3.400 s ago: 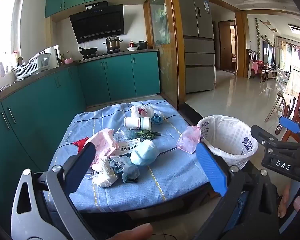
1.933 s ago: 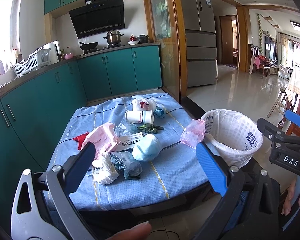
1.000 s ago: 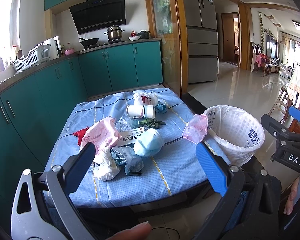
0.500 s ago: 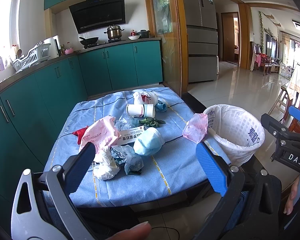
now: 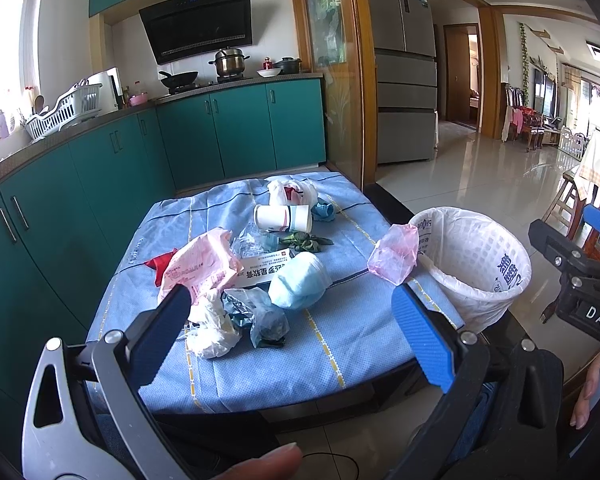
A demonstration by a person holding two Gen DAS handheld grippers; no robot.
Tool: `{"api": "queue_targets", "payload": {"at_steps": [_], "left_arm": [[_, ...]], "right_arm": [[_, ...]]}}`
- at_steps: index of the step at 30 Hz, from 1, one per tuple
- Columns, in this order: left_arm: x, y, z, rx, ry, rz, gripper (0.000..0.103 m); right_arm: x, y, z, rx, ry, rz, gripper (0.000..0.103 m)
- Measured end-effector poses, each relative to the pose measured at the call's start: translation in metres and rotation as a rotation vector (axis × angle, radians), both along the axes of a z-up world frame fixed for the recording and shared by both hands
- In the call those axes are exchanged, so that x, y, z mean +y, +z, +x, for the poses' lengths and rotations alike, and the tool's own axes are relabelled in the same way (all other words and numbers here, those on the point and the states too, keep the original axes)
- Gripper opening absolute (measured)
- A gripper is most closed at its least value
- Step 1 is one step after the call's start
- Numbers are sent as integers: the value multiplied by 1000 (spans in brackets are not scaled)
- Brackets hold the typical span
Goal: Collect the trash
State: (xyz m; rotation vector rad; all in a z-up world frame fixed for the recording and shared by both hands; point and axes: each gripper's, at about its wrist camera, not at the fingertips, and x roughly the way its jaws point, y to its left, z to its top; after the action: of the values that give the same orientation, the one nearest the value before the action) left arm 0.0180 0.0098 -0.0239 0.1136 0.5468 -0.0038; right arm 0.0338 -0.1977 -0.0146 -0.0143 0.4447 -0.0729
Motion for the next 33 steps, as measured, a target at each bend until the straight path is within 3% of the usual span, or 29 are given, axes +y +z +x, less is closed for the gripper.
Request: {"api": "queue_targets", "payload": {"at_steps": [14,22,27,33], "left_arm": [[3,-10,9,27,6,-2,100],[6,-17,17,47,10,3,100],[34,-16,40,42,72,-24,100],[76,-8,76,45,148,-29,99]], "right_arm": [[2,-2,3,-2,-51,-16,100],[8,-8,12,12,-11,-9,100],[10,-23,27,70,184,64,100],[18,-41,81,152,209,5,100]]}}
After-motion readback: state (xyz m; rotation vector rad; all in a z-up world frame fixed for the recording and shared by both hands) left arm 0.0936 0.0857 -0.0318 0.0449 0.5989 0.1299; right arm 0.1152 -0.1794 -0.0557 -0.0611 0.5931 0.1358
